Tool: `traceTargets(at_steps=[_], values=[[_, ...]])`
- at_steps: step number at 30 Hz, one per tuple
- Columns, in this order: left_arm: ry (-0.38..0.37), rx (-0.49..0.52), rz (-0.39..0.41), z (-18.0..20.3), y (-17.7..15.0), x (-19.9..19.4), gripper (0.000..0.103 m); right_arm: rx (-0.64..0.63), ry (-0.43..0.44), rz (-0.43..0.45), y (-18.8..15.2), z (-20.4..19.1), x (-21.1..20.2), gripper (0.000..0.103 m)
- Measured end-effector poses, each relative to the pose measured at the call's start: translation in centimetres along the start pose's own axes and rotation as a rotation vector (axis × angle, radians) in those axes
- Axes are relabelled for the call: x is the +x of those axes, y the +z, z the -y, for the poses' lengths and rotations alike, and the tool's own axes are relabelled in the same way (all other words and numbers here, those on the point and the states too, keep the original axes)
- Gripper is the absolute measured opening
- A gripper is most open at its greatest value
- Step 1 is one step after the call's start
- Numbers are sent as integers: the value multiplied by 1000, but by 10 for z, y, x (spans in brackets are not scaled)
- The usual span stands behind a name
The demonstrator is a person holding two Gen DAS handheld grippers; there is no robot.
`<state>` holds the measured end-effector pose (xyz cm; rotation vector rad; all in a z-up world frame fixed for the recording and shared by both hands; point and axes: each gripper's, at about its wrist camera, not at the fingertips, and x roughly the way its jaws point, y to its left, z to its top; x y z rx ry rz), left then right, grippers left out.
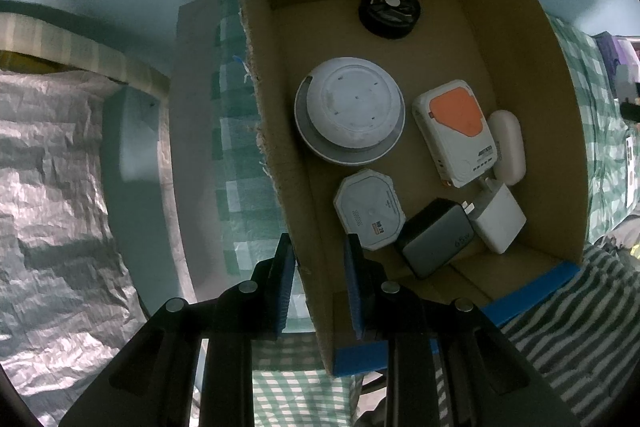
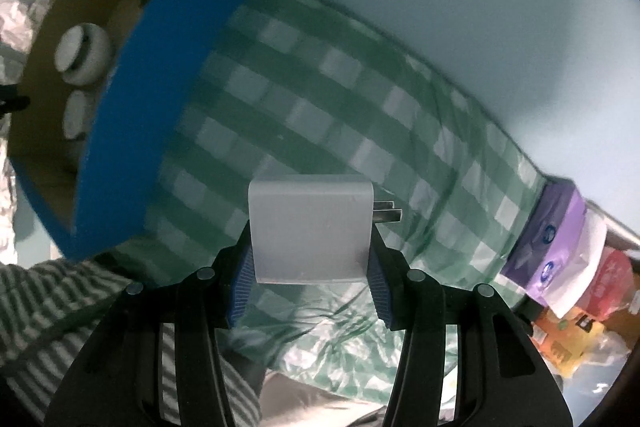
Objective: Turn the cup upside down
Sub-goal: 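Lift the white charger with the right tool and carry it over the box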
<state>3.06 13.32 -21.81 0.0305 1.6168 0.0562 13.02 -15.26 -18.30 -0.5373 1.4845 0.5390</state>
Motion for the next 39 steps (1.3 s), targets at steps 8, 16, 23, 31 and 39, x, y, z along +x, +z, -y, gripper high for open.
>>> traceTargets(at_steps=[8,16,23,31,39], values=[[-14,14,9,-2,-2,0,23,-66,4,42,13,-42,-35,50],[-20,23,15,-2,-3,0,23,-124,28,73,30,-92,-50,50],[-33,31,18,-2,-3,-1,23,-170,40,77,46,-132,-47,50],[-39,55,18,-1,-4,-1,23,-198,40,55,61,-163,-27,50],[-49,66,20,-4,-4,-1,23,-181,25,38,72,-181,0,50]])
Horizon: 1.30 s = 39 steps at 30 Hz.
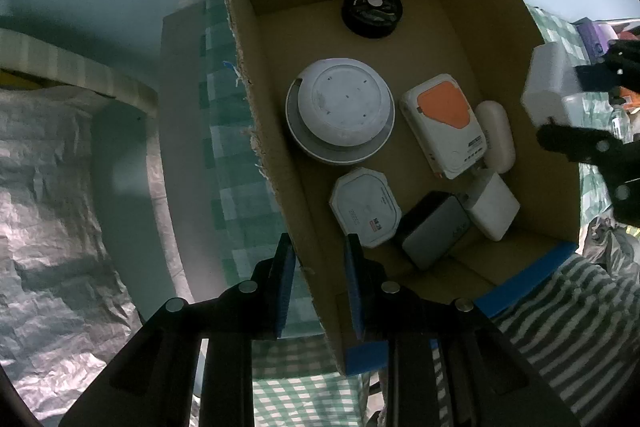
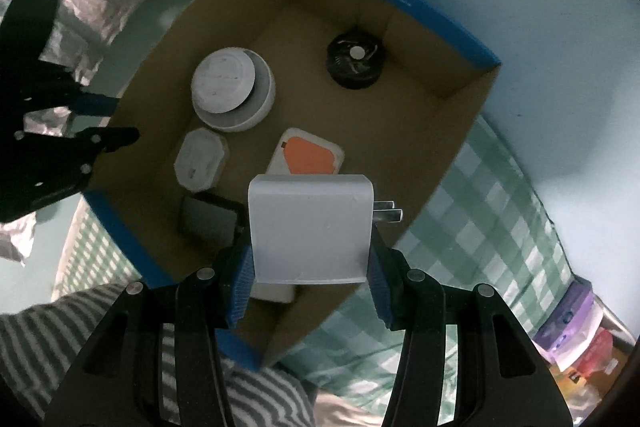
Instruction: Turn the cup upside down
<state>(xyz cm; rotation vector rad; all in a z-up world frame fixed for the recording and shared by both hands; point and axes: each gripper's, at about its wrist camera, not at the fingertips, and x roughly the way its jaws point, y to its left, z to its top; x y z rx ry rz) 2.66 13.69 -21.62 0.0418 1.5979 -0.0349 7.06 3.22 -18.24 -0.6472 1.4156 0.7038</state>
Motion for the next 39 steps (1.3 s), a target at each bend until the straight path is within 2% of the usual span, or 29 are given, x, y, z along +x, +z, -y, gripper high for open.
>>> traceTargets(at_steps=[12,24,28,35,36,38,39], values=[[-4,8,4,-1,0,0,23,6,-29,-33,0,-9,25,50],[-8,-2,6,-1,2,1,23,59,-40,14,-2,-1,8,50],[-5,-8,11,-1,1,-1,23,102,-52,49,-4,6,-3,63],[2,-41,64,2,-7,-23,27,191,-89,141,-9,24,-39,66],[3,-46,72,2,-9,-27,27,196,-98,155,-10,25,-45,67],[7,-61,95,4,-11,-39,37,208,-107,186,-13,27,-57,70],[10,-66,108,5,-12,-44,46,217,-103,200,-14,29,-63,71]])
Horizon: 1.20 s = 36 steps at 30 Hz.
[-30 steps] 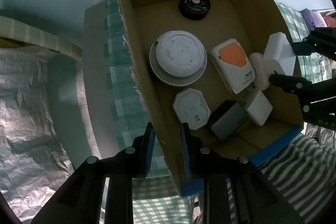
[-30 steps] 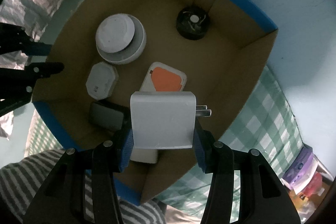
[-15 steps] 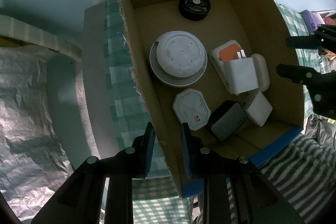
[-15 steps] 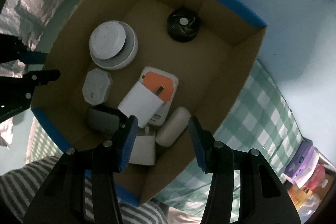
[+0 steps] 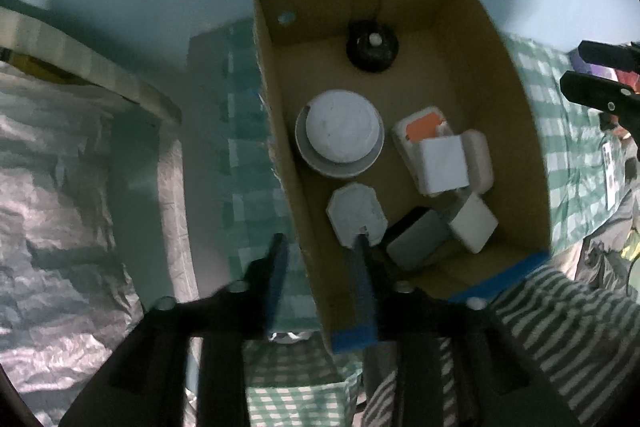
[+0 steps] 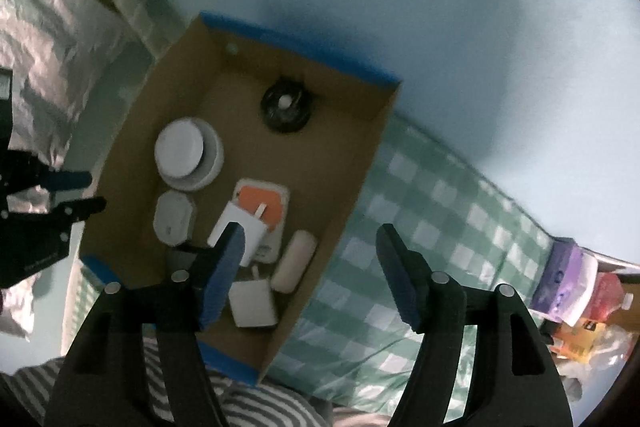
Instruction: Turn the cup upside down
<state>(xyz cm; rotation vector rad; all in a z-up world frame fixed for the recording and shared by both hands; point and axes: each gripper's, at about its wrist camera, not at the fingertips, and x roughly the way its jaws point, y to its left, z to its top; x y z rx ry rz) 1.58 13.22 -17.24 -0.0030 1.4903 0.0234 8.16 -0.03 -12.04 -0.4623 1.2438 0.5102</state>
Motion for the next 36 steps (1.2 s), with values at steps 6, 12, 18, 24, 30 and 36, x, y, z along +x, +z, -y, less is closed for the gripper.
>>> traceTargets(at_steps=[6,12,18,24,30,36], values=[[31,-13,108,15,-5,-45,69,36,13,73,-1,8,-38,73],[71,-42,237,27,-12,-95,86,45,-6,167,-6,11,-74,77],[129,-64,306,36,-20,-124,89,77,-12,228,-15,18,-103,77],[109,-91,355,41,-26,-145,90,96,-30,272,-25,21,-125,78],[119,-91,405,51,-31,-160,100,122,-13,303,-34,24,-137,78],[117,-88,408,54,-31,-161,100,123,-6,297,-37,23,-136,78]])
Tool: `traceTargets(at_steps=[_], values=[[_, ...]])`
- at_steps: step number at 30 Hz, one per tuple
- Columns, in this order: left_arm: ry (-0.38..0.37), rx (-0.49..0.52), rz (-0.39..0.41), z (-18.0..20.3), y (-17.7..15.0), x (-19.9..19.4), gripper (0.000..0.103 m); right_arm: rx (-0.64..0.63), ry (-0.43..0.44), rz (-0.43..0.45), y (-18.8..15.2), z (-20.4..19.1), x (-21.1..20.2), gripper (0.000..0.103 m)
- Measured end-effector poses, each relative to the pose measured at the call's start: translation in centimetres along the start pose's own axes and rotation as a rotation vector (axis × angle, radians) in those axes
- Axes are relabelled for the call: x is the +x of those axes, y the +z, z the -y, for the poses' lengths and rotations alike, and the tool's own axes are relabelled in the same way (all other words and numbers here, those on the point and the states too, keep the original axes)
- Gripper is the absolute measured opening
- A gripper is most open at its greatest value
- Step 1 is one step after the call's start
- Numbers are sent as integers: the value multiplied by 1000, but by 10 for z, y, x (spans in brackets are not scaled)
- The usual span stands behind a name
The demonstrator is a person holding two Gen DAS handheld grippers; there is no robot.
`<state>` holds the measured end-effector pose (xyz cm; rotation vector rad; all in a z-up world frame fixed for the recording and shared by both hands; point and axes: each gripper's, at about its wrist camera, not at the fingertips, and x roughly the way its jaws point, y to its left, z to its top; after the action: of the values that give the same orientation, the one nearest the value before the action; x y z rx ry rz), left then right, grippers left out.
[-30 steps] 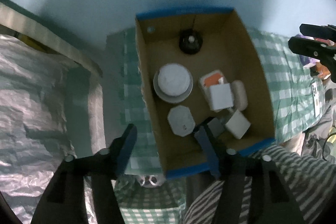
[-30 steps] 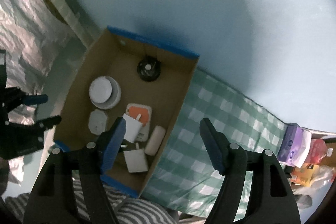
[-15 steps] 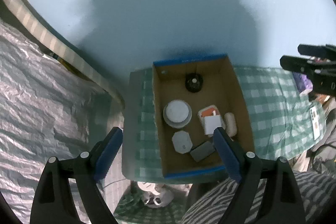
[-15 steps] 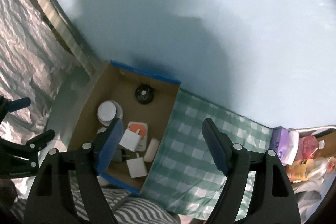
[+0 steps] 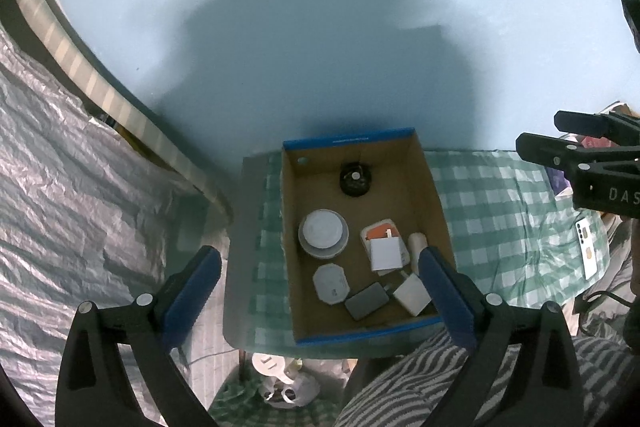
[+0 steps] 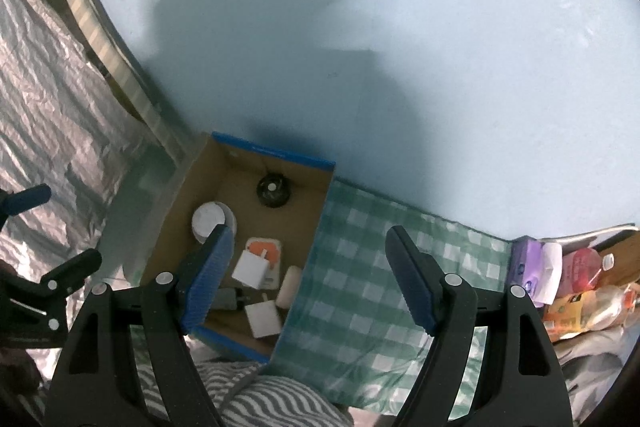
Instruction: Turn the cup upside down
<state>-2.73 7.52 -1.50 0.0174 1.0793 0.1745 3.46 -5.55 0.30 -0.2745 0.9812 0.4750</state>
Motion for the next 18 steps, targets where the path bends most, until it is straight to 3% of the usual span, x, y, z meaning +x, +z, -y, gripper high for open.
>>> traceTargets(at_steps=[18], values=[[12,23,-22,7,-2,4,100,0,12,-21,-6,2,5,78]])
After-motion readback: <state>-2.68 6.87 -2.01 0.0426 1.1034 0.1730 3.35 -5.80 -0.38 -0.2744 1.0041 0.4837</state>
